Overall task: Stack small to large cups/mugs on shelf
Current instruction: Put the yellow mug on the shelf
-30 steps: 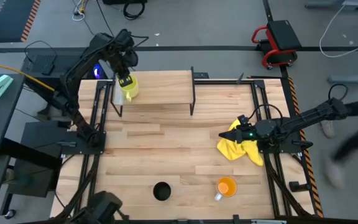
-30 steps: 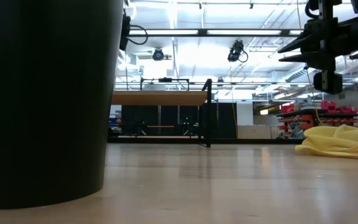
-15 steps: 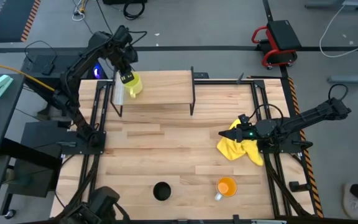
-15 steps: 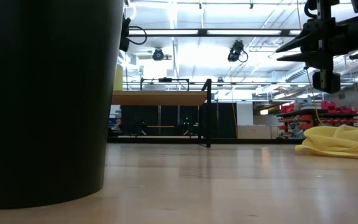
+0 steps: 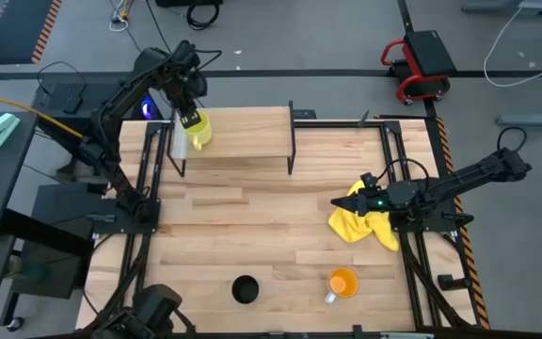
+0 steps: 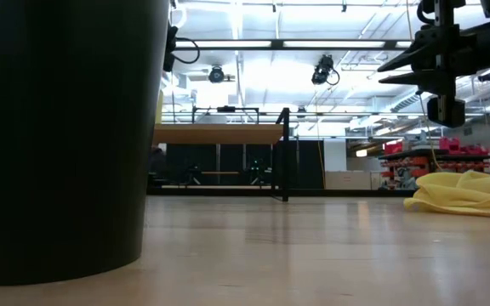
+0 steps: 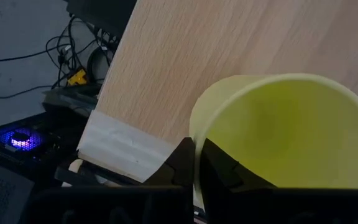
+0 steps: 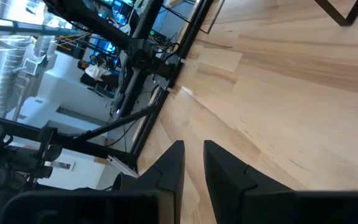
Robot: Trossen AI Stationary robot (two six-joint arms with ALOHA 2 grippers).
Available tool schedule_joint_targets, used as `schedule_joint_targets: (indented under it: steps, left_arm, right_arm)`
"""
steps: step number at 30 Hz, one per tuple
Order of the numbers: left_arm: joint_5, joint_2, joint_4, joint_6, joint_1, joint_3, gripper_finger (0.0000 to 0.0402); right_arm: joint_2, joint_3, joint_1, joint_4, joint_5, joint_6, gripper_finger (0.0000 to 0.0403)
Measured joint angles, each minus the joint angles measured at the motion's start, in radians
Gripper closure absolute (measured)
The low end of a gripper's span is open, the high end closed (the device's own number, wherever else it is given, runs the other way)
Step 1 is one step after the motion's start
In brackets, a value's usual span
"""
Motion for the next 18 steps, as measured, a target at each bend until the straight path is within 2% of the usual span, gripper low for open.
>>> schedule_joint_targets:
  steps: [6,10,18]
  left_arm:
    - [-0.017,0.002,0.000,-0.012,0.000,-0.003,0.0357]
    - [-0.058,0.002,0.000,-0.025,-0.002,-0.003,0.0356]
    - [-0.055,0.002,0.000,-0.043,-0.002,-0.003,0.0354]
  right_arm:
    - [0.000,0.000,0.000,0.000,0.000,0.000,0.0336]
    - [0.000,0.000,0.000,0.000,0.000,0.000,0.0336]
    - [0.000,0.000,0.000,0.000,0.000,-0.009,0.0336]
